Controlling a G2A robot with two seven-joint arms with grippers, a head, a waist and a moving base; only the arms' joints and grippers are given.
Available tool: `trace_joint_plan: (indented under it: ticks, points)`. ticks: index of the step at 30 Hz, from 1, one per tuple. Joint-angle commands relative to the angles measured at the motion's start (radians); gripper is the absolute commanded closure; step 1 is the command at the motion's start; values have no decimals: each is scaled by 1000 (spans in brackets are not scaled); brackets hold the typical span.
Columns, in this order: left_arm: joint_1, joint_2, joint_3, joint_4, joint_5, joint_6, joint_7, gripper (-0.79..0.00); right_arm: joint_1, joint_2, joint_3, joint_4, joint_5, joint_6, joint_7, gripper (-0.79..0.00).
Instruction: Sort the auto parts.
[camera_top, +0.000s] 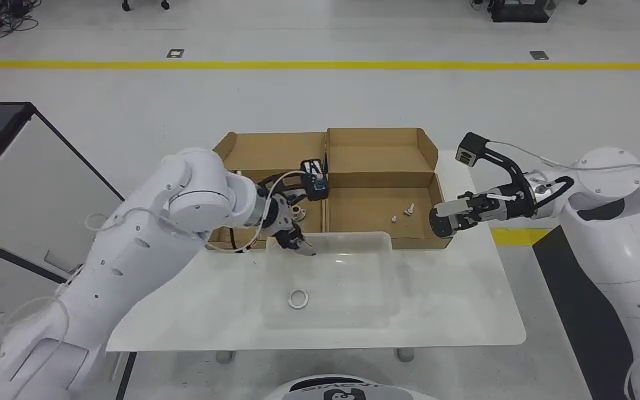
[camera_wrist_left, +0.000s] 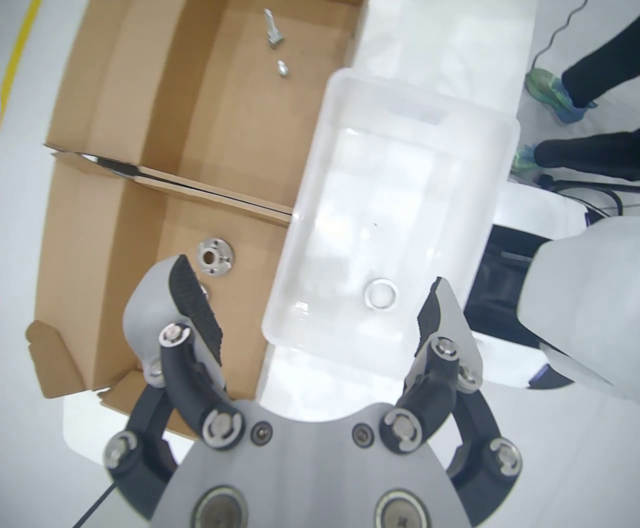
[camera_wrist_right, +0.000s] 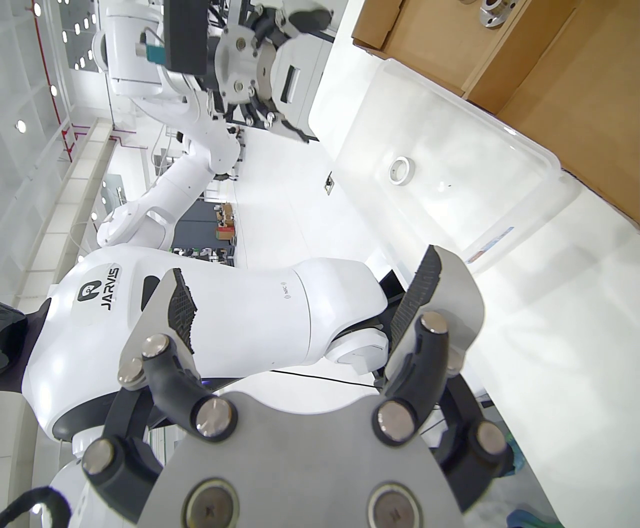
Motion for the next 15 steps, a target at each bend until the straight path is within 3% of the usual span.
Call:
trace_joint_plan:
  ticks: [1,5,9,15]
  points:
    - [-41,-1,59,-15,-29,54,-52,-785,0,0,0,0,0,0,0,-785]
    - [-120,-10,171,-29,-55,117,-115,-785,0,0,0,0,0,0,0,-785]
    - [-193,-22,315,-13,-15,117,-115,-785,0,0,0,0,0,0,0,-785]
    - [-273,-44,467,11,-58,72,-70,-785,0,0,0,0,0,0,0,-785]
